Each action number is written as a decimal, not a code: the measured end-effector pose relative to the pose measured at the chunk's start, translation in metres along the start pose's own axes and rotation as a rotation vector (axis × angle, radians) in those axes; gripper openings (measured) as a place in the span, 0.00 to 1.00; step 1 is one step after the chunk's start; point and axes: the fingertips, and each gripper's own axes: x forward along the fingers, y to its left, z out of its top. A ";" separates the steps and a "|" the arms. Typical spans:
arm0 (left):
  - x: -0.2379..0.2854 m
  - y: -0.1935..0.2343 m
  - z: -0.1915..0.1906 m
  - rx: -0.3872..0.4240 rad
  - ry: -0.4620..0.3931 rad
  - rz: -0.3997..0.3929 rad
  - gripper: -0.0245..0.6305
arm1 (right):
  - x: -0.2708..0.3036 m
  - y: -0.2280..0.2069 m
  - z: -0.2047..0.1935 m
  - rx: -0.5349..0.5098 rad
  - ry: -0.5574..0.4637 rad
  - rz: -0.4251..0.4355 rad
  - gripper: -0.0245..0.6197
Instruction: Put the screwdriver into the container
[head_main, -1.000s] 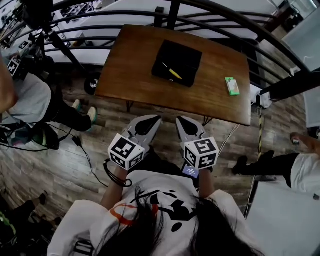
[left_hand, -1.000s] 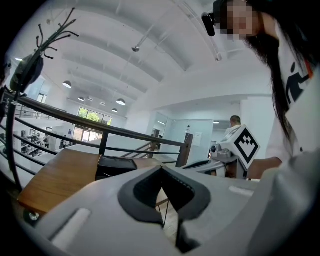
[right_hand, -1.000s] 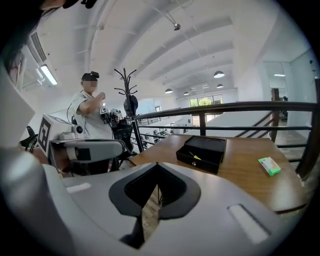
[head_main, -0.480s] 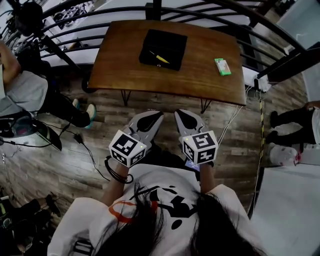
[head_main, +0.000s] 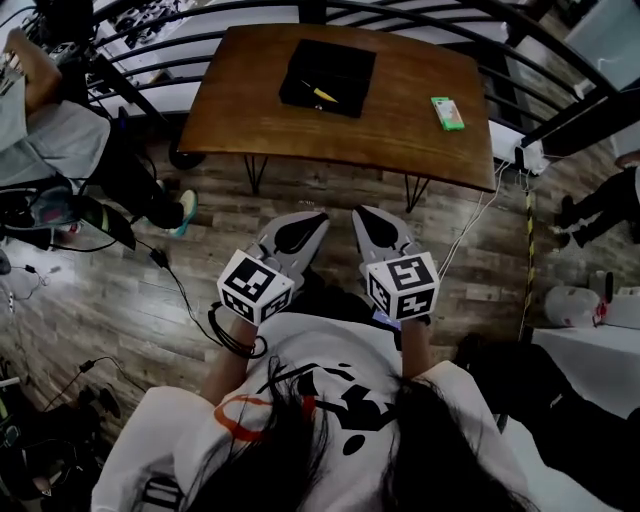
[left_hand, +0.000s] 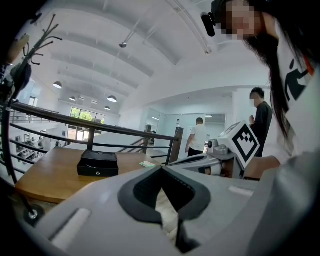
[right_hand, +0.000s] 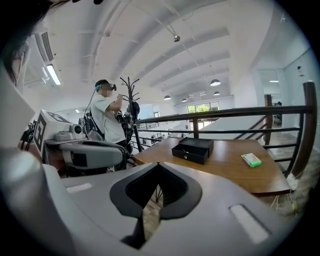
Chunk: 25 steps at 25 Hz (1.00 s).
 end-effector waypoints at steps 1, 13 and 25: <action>-0.001 -0.004 -0.002 0.000 0.000 0.002 0.04 | -0.004 0.001 -0.002 -0.002 -0.001 0.002 0.05; -0.005 -0.036 -0.007 0.020 -0.013 -0.005 0.04 | -0.037 -0.004 -0.014 -0.006 -0.017 -0.004 0.05; 0.006 -0.051 -0.005 0.023 -0.015 -0.019 0.04 | -0.064 -0.031 -0.016 0.025 -0.023 -0.045 0.05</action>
